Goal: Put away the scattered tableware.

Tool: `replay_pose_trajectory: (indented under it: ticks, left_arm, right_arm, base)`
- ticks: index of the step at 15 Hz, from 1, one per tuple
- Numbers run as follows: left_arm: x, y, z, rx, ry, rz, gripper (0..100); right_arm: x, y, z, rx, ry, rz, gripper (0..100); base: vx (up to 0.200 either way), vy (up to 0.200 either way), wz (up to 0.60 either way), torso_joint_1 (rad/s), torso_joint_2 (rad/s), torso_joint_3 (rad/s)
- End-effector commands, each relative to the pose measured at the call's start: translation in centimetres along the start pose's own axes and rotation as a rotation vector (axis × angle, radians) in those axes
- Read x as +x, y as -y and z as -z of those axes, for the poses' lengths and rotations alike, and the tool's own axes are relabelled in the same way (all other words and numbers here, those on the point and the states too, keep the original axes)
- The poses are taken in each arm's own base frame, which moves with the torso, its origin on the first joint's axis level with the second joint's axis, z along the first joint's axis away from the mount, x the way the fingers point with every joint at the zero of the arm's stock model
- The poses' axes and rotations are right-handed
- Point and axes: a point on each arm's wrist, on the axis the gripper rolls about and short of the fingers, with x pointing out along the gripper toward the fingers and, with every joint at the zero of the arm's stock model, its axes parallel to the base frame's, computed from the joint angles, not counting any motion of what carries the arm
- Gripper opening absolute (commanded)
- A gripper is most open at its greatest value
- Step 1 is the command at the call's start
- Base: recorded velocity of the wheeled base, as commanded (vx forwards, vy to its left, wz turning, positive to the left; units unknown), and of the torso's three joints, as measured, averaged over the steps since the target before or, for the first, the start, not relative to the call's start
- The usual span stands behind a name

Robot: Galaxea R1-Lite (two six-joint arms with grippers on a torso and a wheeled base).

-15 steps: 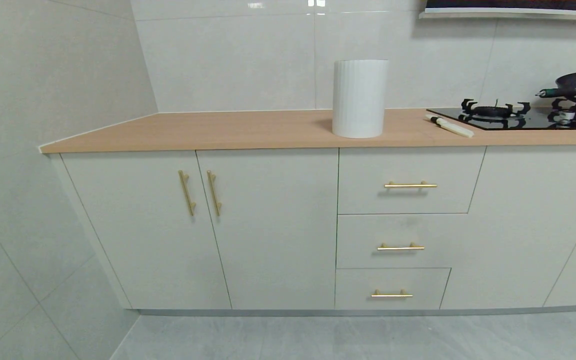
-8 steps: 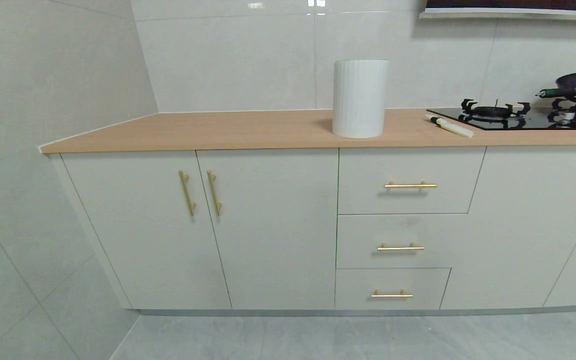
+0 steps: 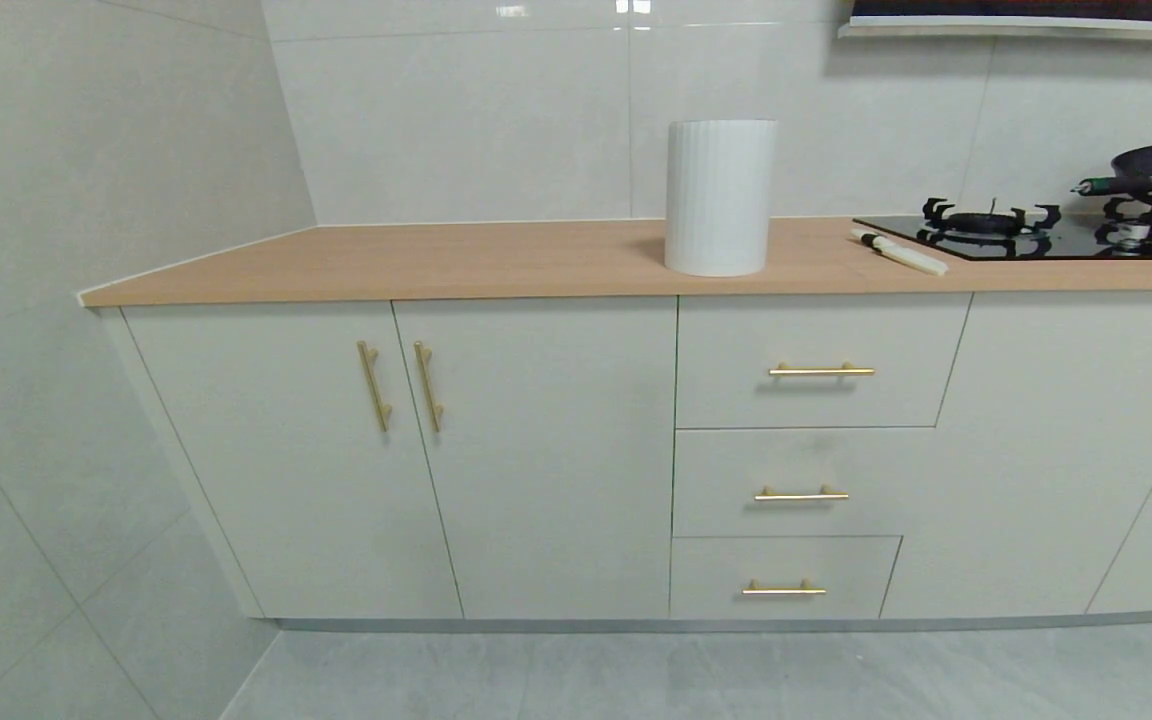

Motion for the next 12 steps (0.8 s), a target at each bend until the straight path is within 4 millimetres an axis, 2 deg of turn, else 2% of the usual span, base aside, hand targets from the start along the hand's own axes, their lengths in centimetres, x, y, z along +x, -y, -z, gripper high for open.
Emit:
replay_pose_trajectory:
  ticks: [1,10,12]
  left_arm:
    - [0.0,0.0,0.0,0.001,0.0,0.0,100]
    - [0.0,0.0,0.02,0.001,-0.002,0.001,100]
    - [0.0,0.0,0.02,0.001,-0.002,0.001,100]
  right_arm:
    - [0.02,0.0,0.02,0.0,-0.005,-0.002,100]
    - [0.02,0.01,0.02,0.001,-0.005,0.001,100]
    - [0.02,0.01,0.02,0.001,-0.005,0.001,100]
  base:
    - [0.0,0.0,0.0,0.0,0.0,0.0]
    - [0.0,0.0,0.0,0.0,0.0,0.0]
    - [0.2,0.0,0.0,0.002,0.0,0.002]
